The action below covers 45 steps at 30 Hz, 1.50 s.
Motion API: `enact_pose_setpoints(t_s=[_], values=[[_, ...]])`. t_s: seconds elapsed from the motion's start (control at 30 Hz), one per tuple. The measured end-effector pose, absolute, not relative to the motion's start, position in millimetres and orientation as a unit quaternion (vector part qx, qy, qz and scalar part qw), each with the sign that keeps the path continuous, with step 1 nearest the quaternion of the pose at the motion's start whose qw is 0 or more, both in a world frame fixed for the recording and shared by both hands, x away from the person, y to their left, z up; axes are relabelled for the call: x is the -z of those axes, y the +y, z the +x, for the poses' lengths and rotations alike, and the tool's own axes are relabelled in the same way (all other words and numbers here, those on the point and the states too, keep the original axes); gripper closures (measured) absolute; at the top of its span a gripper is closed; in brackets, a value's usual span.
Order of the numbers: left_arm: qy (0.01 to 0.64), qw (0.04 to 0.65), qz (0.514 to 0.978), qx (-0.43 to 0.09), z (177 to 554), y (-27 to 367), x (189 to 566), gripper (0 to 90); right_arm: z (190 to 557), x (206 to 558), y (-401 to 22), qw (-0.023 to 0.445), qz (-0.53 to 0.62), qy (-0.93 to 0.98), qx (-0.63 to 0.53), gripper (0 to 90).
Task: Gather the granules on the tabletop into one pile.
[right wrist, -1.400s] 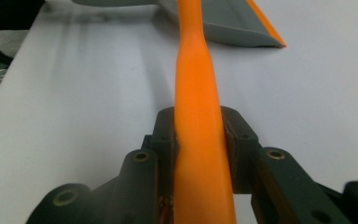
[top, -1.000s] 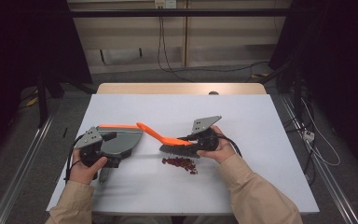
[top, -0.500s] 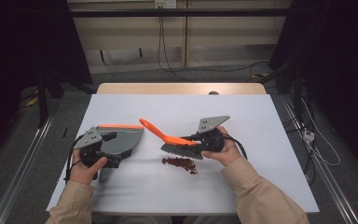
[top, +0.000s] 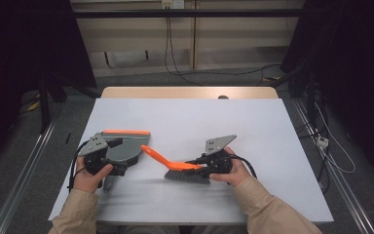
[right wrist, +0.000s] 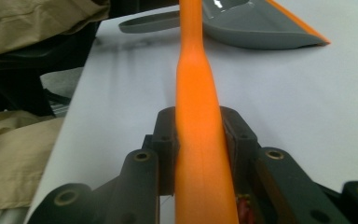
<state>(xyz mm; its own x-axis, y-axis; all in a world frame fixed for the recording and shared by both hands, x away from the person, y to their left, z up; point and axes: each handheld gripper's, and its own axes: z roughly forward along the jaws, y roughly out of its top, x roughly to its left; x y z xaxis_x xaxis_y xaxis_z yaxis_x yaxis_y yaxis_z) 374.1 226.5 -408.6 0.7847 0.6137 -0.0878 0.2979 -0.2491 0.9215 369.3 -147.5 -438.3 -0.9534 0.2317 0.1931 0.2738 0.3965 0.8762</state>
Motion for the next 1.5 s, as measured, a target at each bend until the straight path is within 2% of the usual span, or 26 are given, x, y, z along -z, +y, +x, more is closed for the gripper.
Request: enact_pose_setpoints(t_s=[0.33,0.4,0.67,0.93,1.17,1.33,1.5], values=[[0.293,0.534,0.779,-0.146,375.5,227.0,409.5,5.7,387.2,440.8,-146.4,0.003,-0.174,-0.826,0.536,71.1],[0.292,0.534,0.78,-0.146,375.3,227.2,409.4,5.7,388.2,440.0,-145.1,0.022,-0.175,-0.818,0.547,71.1],[0.291,0.535,0.779,-0.146,374.7,227.0,409.2,5.7,383.1,423.4,-156.1,-0.01,-0.219,-0.794,0.567,71.1],[0.288,0.538,0.779,-0.144,374.2,226.3,408.9,5.7,362.9,414.2,-181.2,-0.141,-0.37,-0.749,0.531,71.0],[0.283,0.542,0.779,-0.14,373.6,224.8,408.7,5.7,341.4,427.1,-184.2,-0.25,-0.427,-0.734,0.464,71.0],[0.281,0.546,0.777,-0.14,374.0,225.8,408.0,5.7,331.6,432.9,-178.5,-0.296,-0.444,-0.724,0.437,71.0],[0.281,0.546,0.777,-0.14,373.1,225.1,407.9,5.7,329.3,438.9,-171.9,-0.29,-0.459,-0.719,0.434,71.0]])
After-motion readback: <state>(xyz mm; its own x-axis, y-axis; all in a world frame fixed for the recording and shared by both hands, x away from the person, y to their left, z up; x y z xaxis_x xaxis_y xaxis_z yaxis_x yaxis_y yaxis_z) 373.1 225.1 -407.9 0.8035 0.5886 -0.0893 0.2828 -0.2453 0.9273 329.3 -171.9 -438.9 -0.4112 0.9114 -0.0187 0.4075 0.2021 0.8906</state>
